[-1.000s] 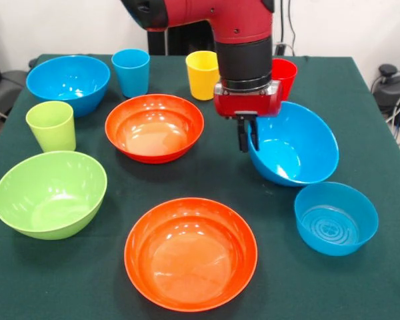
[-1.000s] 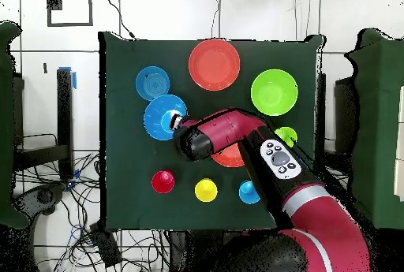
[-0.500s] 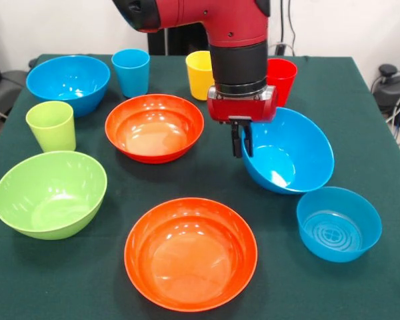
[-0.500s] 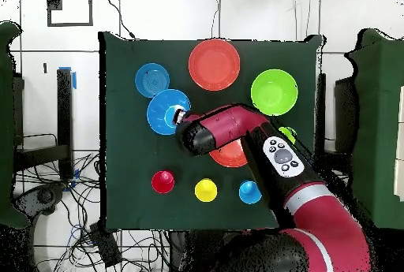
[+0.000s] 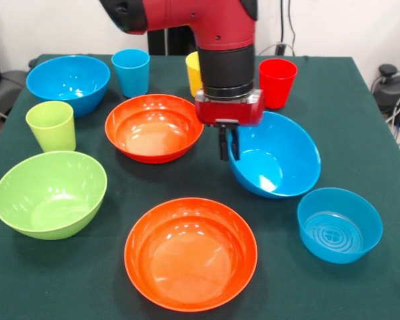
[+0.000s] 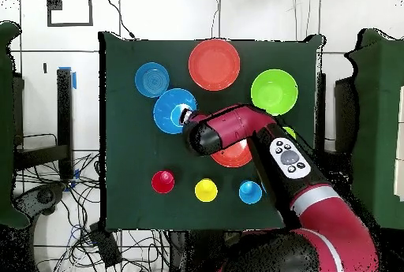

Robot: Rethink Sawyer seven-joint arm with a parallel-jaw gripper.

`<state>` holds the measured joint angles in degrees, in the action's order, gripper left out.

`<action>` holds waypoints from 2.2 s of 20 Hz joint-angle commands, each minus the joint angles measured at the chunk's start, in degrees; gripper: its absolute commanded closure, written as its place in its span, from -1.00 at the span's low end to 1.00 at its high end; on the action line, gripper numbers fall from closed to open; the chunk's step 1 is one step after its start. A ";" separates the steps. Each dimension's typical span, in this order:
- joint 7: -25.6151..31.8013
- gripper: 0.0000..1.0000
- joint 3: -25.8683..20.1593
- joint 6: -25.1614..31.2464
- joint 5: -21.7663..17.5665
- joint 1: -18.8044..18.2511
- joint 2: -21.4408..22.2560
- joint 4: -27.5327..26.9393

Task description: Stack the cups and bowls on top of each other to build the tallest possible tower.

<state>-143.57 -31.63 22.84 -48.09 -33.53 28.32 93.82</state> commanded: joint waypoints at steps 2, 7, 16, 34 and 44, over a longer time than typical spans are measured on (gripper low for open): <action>19.15 1.00 -1.28 0.64 -7.54 -4.73 -3.73 -2.65; 25.08 1.00 -6.88 1.25 -6.86 -12.12 -7.34 -0.79; 32.69 1.00 -12.27 1.51 -6.14 -19.72 -17.58 -0.53; 32.60 1.00 -11.59 -1.95 -6.98 -18.40 -19.58 -0.40; 32.32 -1.00 -11.19 -2.17 -7.60 -17.21 -18.25 -0.73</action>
<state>-121.50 -45.28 20.13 -50.32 -55.29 13.53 93.80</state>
